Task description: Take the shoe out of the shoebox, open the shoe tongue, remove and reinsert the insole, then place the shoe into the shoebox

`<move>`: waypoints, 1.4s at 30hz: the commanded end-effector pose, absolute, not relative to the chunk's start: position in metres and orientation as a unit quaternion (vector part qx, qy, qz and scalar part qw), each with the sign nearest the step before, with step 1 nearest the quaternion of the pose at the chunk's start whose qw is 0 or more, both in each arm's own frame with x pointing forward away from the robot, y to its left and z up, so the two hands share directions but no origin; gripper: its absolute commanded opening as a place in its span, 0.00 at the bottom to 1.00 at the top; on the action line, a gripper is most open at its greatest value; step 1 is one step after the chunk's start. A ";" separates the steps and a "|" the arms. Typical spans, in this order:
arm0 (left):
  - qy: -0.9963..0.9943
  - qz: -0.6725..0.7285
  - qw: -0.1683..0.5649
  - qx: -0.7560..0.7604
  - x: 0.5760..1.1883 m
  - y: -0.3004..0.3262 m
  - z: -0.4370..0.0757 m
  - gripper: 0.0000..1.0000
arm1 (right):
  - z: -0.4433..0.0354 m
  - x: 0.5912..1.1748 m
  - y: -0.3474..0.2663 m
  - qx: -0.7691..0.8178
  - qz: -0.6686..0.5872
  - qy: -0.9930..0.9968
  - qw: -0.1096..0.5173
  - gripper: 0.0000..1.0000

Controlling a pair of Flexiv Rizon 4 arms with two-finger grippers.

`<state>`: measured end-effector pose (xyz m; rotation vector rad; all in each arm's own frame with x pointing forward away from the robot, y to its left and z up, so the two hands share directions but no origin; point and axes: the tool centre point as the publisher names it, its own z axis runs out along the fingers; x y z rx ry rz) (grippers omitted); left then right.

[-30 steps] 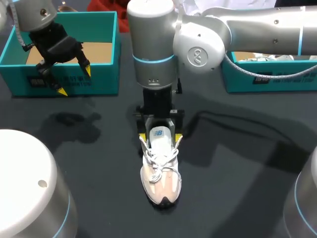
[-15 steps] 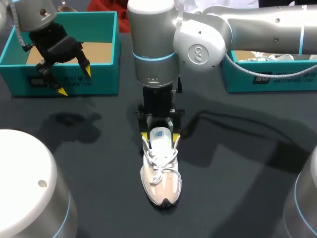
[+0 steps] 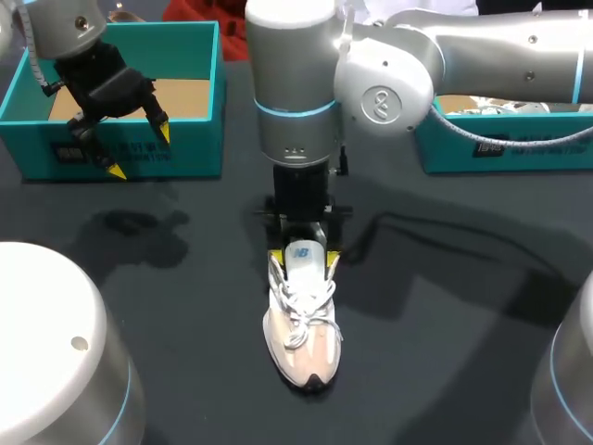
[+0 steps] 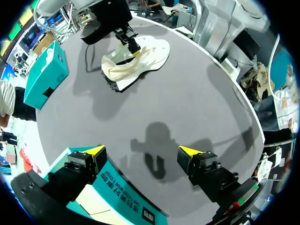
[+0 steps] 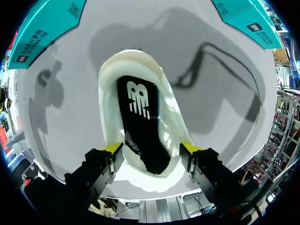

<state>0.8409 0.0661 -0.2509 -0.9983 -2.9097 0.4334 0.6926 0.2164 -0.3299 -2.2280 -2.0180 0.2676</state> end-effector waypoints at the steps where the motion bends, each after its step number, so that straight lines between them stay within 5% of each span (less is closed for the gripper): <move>1: -0.937 0.138 0.017 -0.322 0.841 0.066 -0.251 1.00 | -0.333 0.692 0.211 -0.734 0.080 -0.671 0.071 0.81; 5: -0.937 0.138 0.017 -0.322 0.841 0.066 -0.251 1.00 | -0.334 0.694 0.212 -0.727 0.082 -0.677 0.075 0.89; 17: -0.937 0.138 0.017 -0.322 0.841 0.066 -0.251 1.00 | -0.323 0.692 0.214 -0.714 0.073 -0.692 0.070 0.90; 35: -0.937 0.138 0.017 -0.322 0.841 0.066 -0.251 1.00 | -0.318 0.675 0.216 -0.711 0.051 -0.698 0.066 0.79; 42: -0.937 0.138 0.017 -0.322 0.841 0.066 -0.251 1.00 | -0.306 0.663 0.218 -0.715 0.047 -0.695 0.056 0.64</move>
